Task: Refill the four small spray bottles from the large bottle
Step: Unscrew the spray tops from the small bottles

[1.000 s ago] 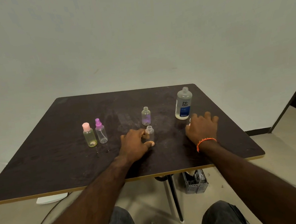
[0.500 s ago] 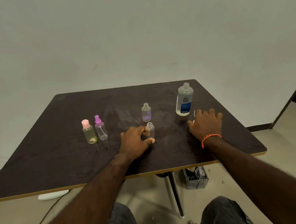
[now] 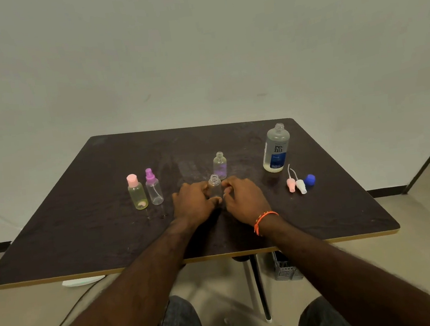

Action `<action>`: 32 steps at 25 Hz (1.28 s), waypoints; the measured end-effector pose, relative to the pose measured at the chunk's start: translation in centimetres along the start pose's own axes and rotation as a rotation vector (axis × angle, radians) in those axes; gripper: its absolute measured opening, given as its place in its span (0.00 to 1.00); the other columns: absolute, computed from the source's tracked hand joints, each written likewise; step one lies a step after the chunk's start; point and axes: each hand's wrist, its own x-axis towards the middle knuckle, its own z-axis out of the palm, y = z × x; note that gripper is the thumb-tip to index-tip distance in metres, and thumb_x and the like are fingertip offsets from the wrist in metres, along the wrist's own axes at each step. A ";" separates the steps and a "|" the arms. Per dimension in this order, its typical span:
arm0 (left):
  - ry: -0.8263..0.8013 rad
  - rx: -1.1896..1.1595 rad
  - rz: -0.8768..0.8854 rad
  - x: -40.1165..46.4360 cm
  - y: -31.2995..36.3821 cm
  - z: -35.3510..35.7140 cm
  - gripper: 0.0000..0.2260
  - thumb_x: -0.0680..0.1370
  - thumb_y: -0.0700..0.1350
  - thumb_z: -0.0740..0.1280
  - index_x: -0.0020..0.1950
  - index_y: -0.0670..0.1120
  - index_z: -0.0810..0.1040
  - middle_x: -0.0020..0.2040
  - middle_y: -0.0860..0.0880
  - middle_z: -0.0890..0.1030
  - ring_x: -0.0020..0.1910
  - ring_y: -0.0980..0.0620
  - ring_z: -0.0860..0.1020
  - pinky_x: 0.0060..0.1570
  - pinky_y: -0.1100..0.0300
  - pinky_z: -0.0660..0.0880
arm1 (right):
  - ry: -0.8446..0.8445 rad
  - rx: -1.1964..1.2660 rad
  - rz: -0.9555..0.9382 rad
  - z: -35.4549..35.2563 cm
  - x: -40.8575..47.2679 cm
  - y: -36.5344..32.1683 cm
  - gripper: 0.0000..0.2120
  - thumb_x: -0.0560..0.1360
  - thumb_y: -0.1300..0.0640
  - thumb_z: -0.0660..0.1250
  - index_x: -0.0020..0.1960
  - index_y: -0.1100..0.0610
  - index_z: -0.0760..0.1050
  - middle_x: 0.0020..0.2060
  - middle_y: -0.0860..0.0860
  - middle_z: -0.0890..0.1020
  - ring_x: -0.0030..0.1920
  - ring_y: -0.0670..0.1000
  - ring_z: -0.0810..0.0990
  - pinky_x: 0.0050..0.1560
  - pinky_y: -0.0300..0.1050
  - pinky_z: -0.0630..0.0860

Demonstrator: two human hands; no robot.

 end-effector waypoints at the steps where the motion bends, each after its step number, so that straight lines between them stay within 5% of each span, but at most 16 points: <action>1: 0.008 0.025 -0.015 0.2 -0.2 -0.2 0.10 0.74 0.57 0.75 0.47 0.53 0.81 0.45 0.57 0.83 0.55 0.50 0.79 0.60 0.44 0.69 | -0.037 0.057 0.027 0.4 0.3 -0.4 0.16 0.75 0.58 0.63 0.63 0.53 0.76 0.50 0.49 0.83 0.52 0.51 0.79 0.56 0.50 0.77; 8: 0.103 0.009 -0.118 1.9 0.1 0.4 0.15 0.77 0.51 0.72 0.61 0.49 0.75 0.53 0.48 0.83 0.59 0.44 0.77 0.58 0.45 0.74 | -0.053 0.250 0.154 2.1 2.7 -1.9 0.23 0.72 0.65 0.63 0.66 0.55 0.74 0.54 0.52 0.83 0.56 0.54 0.82 0.58 0.49 0.77; 16: 0.098 0.014 -0.183 5.7 -0.3 0.7 0.13 0.78 0.51 0.69 0.60 0.49 0.74 0.52 0.47 0.83 0.56 0.43 0.77 0.55 0.45 0.75 | -0.162 0.318 0.156 2.3 4.9 -2.8 0.23 0.72 0.72 0.59 0.66 0.61 0.71 0.61 0.60 0.79 0.61 0.59 0.78 0.59 0.53 0.75; 19: 0.089 0.006 -0.190 6.4 -0.5 0.9 0.13 0.78 0.50 0.68 0.61 0.49 0.73 0.54 0.46 0.83 0.56 0.43 0.76 0.56 0.44 0.75 | -0.213 0.309 0.140 2.2 5.5 -2.8 0.26 0.72 0.72 0.59 0.69 0.61 0.69 0.63 0.60 0.78 0.62 0.59 0.77 0.56 0.46 0.74; 22: 0.116 -0.014 -0.206 6.5 -0.2 0.2 0.29 0.77 0.48 0.72 0.75 0.46 0.66 0.63 0.45 0.81 0.65 0.42 0.74 0.64 0.43 0.72 | -0.165 0.322 0.160 2.2 5.4 -2.8 0.26 0.71 0.71 0.61 0.68 0.59 0.70 0.62 0.57 0.78 0.62 0.57 0.77 0.58 0.42 0.72; 25: 0.156 -0.019 -0.176 5.7 0.9 -1.6 0.42 0.73 0.44 0.77 0.81 0.45 0.59 0.71 0.46 0.76 0.71 0.42 0.70 0.69 0.43 0.67 | 0.012 0.301 0.171 1.8 4.9 -2.9 0.19 0.71 0.67 0.65 0.61 0.56 0.74 0.55 0.53 0.81 0.57 0.54 0.80 0.58 0.50 0.77; 29: 0.313 0.048 0.110 3.4 1.4 -6.1 0.23 0.74 0.42 0.70 0.70 0.50 0.76 0.65 0.51 0.80 0.67 0.46 0.73 0.63 0.49 0.66 | 0.053 0.267 0.147 1.5 3.9 -4.2 0.13 0.72 0.62 0.64 0.55 0.52 0.76 0.50 0.47 0.82 0.52 0.51 0.81 0.54 0.48 0.78; 32: 0.483 0.113 0.219 2.6 -1.2 -10.5 0.07 0.76 0.53 0.70 0.52 0.53 0.81 0.55 0.55 0.82 0.61 0.48 0.74 0.55 0.52 0.62 | -0.039 0.250 0.050 2.2 2.8 -5.9 0.16 0.71 0.60 0.65 0.59 0.52 0.76 0.53 0.47 0.82 0.55 0.49 0.81 0.57 0.47 0.77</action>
